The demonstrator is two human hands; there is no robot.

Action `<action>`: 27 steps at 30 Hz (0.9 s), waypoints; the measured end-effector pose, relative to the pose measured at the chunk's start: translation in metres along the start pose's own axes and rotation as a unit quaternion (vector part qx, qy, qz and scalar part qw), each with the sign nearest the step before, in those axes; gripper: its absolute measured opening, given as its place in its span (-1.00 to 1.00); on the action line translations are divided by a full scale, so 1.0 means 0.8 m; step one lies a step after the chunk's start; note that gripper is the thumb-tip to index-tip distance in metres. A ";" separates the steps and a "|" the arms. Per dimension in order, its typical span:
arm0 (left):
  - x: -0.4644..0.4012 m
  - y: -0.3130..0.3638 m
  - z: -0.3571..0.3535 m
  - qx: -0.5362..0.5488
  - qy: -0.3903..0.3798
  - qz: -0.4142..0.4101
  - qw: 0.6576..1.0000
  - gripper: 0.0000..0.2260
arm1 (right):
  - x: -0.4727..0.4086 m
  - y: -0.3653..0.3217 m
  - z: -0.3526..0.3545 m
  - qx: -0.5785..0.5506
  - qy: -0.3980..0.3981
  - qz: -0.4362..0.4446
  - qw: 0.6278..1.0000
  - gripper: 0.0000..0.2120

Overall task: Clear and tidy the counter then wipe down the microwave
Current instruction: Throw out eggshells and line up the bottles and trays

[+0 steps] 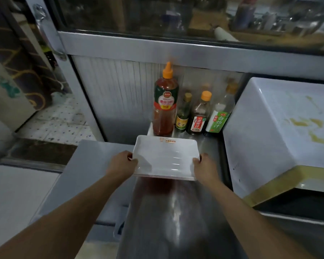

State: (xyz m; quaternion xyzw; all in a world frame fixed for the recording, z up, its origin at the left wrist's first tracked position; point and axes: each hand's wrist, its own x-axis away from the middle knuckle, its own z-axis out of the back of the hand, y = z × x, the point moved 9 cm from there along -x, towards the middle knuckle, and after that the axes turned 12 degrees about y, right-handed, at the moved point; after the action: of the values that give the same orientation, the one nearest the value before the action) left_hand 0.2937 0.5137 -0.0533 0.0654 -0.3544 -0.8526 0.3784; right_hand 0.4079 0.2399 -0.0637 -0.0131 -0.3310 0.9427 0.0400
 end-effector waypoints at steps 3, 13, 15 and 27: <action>-0.023 0.007 -0.017 -0.014 -0.027 -0.021 0.999 -0.82 | -0.012 0.008 -0.007 0.006 0.014 -0.023 1.000 -0.83; -0.081 0.014 -0.069 -0.034 -0.064 -0.061 0.995 -0.75 | -0.051 0.024 -0.041 0.021 0.050 -0.041 0.998 -0.79; -0.085 0.011 -0.074 -0.030 -0.068 -0.056 0.996 -0.75 | -0.056 0.024 -0.046 0.031 0.046 -0.039 0.998 -0.78; -0.087 0.016 -0.081 -0.044 -0.058 -0.065 0.995 -0.74 | -0.062 0.027 -0.053 0.032 0.041 -0.045 0.998 -0.77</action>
State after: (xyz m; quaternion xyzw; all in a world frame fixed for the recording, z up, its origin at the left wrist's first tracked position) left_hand 0.3749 0.5200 -0.1036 0.0220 -0.3327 -0.8927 0.3032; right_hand 0.4578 0.2450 -0.1104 -0.0354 -0.2992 0.9487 0.0957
